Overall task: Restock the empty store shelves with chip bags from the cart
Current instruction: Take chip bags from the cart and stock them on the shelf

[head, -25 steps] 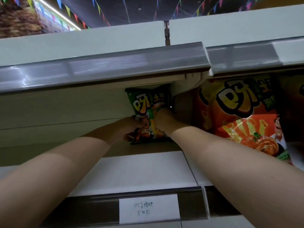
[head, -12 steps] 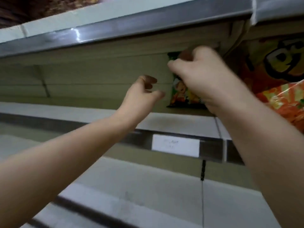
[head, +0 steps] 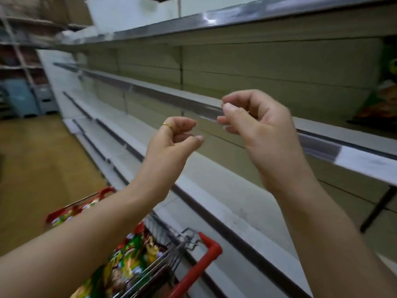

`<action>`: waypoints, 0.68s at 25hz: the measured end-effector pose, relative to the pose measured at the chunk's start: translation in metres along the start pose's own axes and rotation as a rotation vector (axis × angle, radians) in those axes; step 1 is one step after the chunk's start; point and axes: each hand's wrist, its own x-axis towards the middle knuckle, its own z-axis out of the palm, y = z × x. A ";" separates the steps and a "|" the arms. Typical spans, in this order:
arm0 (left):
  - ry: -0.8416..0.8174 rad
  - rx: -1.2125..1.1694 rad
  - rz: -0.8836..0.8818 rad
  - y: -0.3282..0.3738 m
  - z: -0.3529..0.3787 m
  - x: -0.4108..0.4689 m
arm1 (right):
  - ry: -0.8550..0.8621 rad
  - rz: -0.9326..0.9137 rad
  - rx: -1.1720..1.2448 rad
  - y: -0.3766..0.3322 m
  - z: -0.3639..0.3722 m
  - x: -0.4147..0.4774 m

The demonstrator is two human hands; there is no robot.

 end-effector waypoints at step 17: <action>0.491 -0.074 -0.692 -0.174 -0.260 -0.115 | -0.702 0.578 -0.119 0.148 0.338 -0.125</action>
